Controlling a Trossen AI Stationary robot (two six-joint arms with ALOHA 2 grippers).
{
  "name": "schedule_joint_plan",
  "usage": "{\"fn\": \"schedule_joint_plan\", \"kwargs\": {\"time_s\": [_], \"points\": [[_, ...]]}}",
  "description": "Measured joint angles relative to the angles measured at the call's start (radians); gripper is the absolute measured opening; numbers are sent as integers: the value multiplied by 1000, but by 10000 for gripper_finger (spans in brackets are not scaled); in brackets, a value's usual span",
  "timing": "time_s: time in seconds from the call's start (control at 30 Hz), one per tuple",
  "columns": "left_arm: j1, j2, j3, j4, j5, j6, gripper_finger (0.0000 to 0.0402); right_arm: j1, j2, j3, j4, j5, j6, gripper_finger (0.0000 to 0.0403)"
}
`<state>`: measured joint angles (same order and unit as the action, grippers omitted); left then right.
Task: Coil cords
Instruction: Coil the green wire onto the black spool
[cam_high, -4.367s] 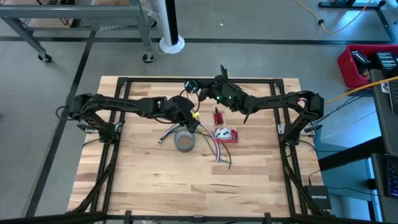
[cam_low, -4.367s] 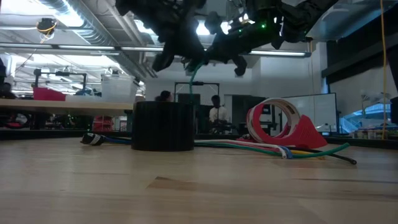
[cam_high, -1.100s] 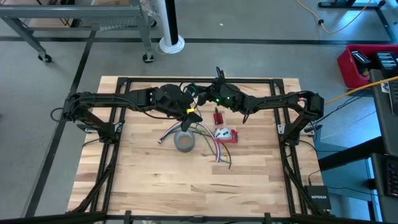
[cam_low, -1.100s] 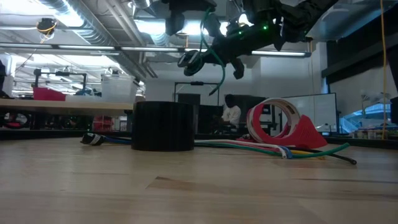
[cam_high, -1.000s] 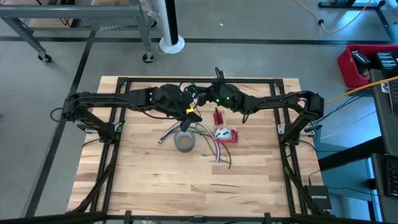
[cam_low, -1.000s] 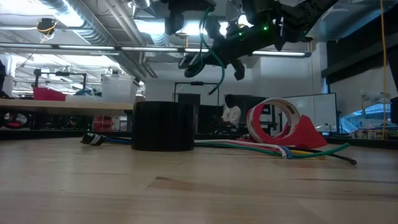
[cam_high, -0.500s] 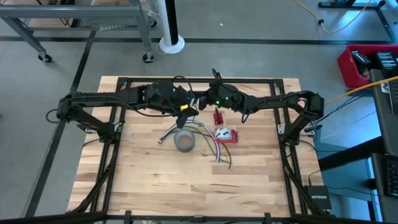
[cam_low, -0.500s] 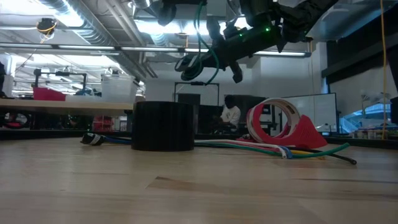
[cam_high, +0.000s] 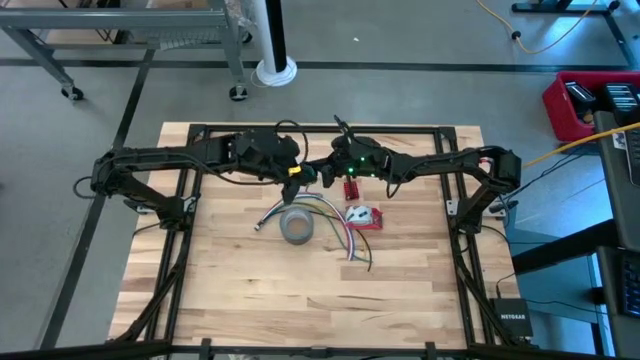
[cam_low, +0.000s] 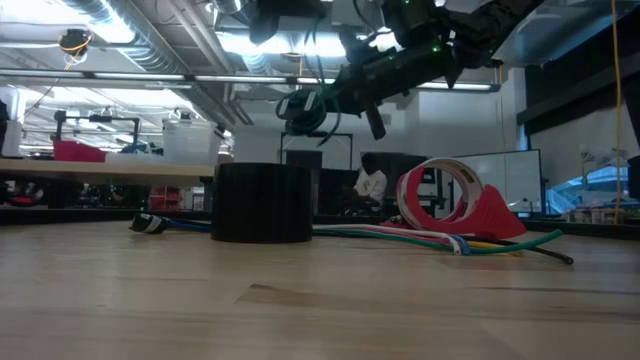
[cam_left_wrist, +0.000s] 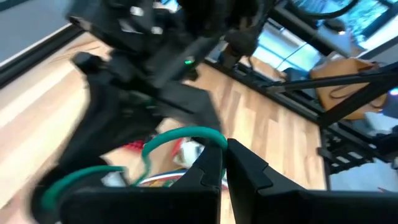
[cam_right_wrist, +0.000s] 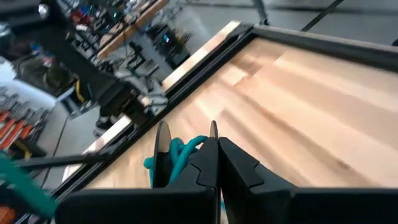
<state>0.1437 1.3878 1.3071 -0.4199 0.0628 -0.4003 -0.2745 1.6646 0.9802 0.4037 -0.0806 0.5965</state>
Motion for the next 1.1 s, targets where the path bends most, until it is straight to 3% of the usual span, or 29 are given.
{"fn": "schedule_joint_plan", "kwargs": {"time_s": [0.63,1.1], "points": [[83,-41,0,-217,-8,15,0,0,0,0,-34,-196,11,7],[83,-41,0,-361,-87,11,0,-1,0,0,95,-201,53,7]]}}
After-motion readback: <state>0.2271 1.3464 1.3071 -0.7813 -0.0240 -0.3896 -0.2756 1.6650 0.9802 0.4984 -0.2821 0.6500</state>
